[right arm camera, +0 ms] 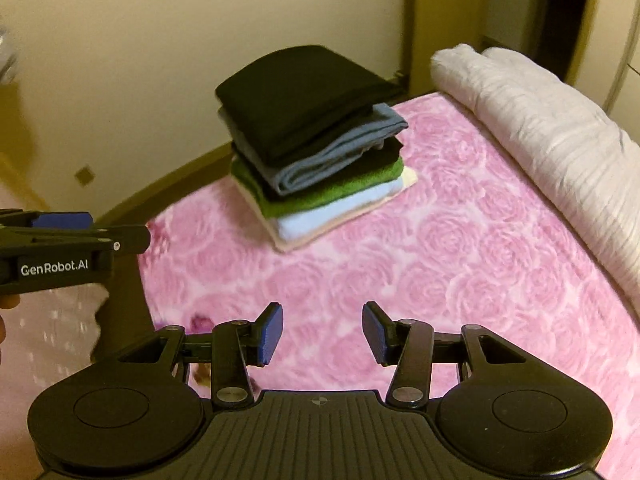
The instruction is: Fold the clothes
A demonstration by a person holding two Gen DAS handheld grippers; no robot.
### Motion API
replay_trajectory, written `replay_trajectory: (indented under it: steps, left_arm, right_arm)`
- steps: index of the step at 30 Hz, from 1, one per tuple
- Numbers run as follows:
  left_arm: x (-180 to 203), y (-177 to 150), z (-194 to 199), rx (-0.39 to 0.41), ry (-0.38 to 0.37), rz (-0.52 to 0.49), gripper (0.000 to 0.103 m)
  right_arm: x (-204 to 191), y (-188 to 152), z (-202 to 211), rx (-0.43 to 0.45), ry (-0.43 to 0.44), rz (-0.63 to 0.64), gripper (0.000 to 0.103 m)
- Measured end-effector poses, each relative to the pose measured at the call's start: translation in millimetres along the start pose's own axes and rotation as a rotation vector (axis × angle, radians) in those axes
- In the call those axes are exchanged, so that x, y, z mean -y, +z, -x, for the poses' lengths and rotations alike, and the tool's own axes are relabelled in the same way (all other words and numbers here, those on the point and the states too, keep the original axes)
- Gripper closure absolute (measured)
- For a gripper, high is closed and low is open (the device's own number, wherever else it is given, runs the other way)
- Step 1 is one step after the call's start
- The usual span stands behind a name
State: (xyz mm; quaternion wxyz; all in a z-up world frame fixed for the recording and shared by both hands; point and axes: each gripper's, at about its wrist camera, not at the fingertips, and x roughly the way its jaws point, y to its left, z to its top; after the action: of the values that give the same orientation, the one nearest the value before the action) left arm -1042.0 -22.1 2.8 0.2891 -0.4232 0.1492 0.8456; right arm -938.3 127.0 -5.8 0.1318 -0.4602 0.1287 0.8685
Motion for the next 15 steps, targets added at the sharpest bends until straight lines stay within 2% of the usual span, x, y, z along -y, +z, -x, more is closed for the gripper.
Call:
replay_trajectory:
  steps: [4, 15]
  left_arm:
    - [32, -20, 14, -0.010, 0.030, 0.049, 0.039]
    - [102, -22, 3, 0.002, 0.124, 0.180, 0.039]
  right_arm:
    - [20, -12, 5, -0.013, 0.019, 0.036, 0.055]
    - [68, -10, 9, -0.024, 0.029, 0.143, 0.055]
